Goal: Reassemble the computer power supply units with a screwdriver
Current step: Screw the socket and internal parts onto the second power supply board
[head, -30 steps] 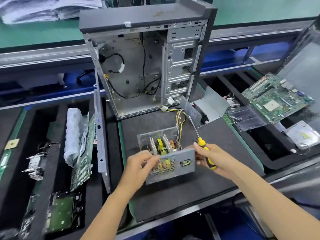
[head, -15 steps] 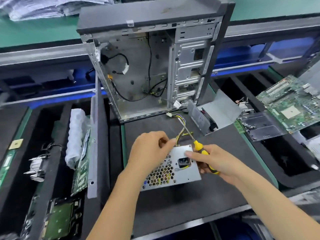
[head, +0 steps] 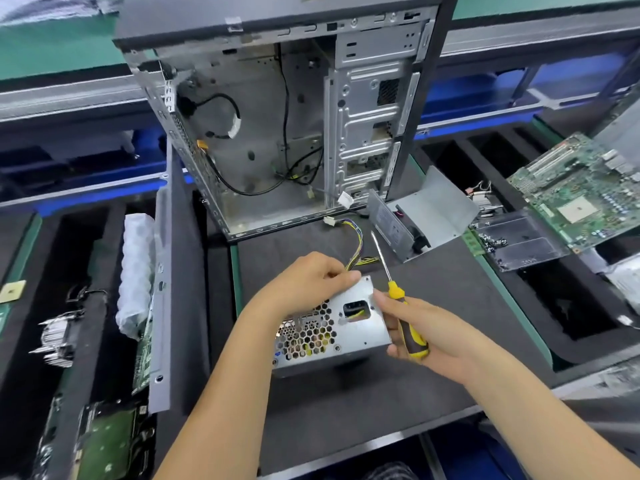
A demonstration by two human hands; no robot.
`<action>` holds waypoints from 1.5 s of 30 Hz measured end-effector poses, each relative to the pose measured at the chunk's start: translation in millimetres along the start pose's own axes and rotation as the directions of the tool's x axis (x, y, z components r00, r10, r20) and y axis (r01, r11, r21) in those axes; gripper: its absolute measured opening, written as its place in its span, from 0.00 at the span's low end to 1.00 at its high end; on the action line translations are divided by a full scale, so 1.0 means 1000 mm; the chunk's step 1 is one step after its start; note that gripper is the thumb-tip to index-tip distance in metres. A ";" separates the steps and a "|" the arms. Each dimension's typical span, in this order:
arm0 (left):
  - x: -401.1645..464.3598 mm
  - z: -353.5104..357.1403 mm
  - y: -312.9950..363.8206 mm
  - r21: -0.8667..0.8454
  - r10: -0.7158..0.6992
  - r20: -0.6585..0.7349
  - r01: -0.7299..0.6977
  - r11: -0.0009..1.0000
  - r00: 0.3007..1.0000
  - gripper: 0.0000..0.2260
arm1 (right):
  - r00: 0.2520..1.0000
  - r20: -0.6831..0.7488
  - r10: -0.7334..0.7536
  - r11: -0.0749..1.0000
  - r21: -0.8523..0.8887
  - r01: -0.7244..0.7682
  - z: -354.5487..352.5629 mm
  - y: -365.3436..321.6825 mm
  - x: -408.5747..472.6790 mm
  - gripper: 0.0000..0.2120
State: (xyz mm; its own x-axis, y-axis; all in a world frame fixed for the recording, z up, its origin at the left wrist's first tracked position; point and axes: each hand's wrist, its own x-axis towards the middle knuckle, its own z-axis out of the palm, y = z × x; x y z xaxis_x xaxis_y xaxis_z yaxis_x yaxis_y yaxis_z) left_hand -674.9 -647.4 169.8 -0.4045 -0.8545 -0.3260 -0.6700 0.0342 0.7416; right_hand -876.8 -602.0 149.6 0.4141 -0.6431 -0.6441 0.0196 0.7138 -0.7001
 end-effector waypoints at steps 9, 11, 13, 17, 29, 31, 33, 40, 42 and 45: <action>0.000 0.002 -0.006 -0.014 0.034 -0.043 -0.034 0.999 0.999 0.21 | 0.977 -0.022 0.213 0.871 0.458 -0.180 -0.003 -0.001 0.021 0.10; 0.001 0.003 -0.008 -0.002 0.013 -0.049 -0.013 1.000 0.999 0.22 | 0.975 -0.090 0.203 0.918 0.365 -0.157 -0.001 0.005 0.024 0.05; 0.002 0.003 -0.007 0.020 -0.017 -0.044 0.017 1.000 0.999 0.23 | 0.988 -0.087 0.131 0.959 0.262 -0.104 -0.001 0.009 0.025 0.09; -0.001 0.004 -0.004 0.066 -0.055 -0.062 0.059 0.996 0.997 0.25 | 1.000 -0.030 -0.007 0.994 0.112 0.011 -0.006 0.010 0.020 0.07; -0.053 0.026 0.000 0.634 0.406 -0.452 -0.034 0.773 0.794 0.20 | 0.957 0.146 -0.250 0.920 -0.273 0.282 -0.015 -0.021 0.031 0.15; -0.049 0.036 -0.011 0.687 0.490 -0.441 -0.068 0.723 0.752 0.20 | 0.941 0.148 -0.303 0.822 -0.460 0.337 -0.015 -0.022 0.041 0.15; -0.046 0.050 -0.023 0.702 0.475 -0.417 -0.056 0.710 0.775 0.20 | 0.930 0.157 -0.331 0.743 -0.565 0.360 -0.015 -0.012 0.053 0.17; -0.053 0.092 -0.044 0.571 0.268 -0.414 0.019 0.821 0.870 0.21 | 0.918 0.222 -0.327 0.645 -0.658 0.389 -0.027 0.033 0.079 0.16; -0.052 0.083 -0.044 0.410 0.133 -0.449 0.071 0.909 0.884 0.28 | 0.923 0.216 -0.318 0.655 -0.654 0.379 -0.027 0.034 0.079 0.19; -0.048 0.067 -0.050 0.093 -0.061 -0.434 0.112 0.989 0.899 0.25 | 0.936 0.229 -0.267 0.611 -0.711 0.348 -0.036 0.022 0.070 0.13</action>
State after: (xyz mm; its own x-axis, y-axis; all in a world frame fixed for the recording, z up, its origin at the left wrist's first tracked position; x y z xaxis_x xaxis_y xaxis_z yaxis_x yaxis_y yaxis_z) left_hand -664.1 -573.4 108.8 -0.0526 -0.9951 -0.0843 -0.7661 -0.0139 0.6426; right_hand -880.3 -641.1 78.3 0.5910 -0.7291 -0.3452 -0.4905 0.0150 -0.8713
